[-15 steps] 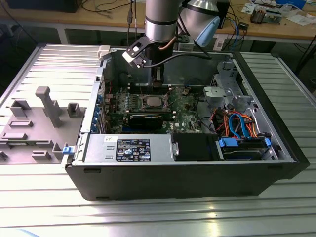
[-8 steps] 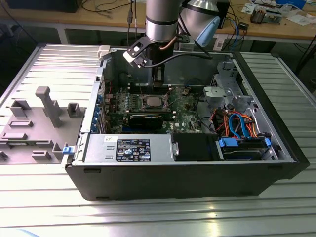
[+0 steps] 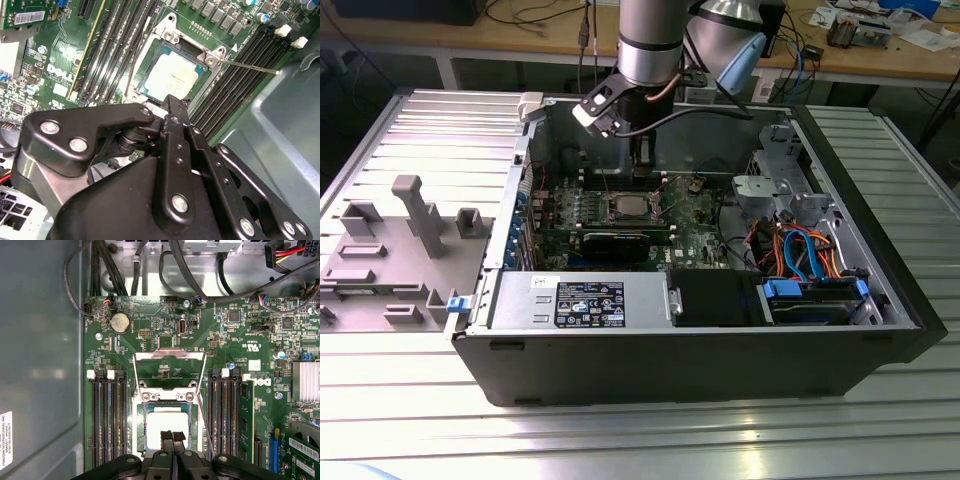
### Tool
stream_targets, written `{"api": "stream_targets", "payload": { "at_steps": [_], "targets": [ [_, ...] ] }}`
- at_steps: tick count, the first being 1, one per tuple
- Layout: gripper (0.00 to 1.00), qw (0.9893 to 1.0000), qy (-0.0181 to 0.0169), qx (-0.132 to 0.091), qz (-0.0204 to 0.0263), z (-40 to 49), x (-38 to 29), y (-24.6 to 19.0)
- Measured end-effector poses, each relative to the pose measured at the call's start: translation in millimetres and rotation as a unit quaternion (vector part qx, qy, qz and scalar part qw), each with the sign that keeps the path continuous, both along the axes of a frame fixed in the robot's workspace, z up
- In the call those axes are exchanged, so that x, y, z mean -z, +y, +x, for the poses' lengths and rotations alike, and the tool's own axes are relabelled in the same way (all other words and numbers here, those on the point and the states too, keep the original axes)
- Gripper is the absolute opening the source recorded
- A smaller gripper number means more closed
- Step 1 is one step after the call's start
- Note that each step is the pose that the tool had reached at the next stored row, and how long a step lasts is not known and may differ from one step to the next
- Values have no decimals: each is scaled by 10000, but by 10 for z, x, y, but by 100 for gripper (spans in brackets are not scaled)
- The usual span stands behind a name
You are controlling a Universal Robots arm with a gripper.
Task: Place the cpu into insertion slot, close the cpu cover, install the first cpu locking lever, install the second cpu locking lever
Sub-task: 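Close the cpu cover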
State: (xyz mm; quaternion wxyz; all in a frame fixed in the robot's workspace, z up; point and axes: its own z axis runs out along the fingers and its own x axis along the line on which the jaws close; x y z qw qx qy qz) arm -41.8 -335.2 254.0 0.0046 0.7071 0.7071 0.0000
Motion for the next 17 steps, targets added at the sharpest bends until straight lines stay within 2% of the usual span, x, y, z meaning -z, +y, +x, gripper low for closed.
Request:
{"api": "stream_targets", "payload": {
  "at_steps": [17],
  "targets": [
    [11,10000,0,0,0,32,0,0]
  ]
}}
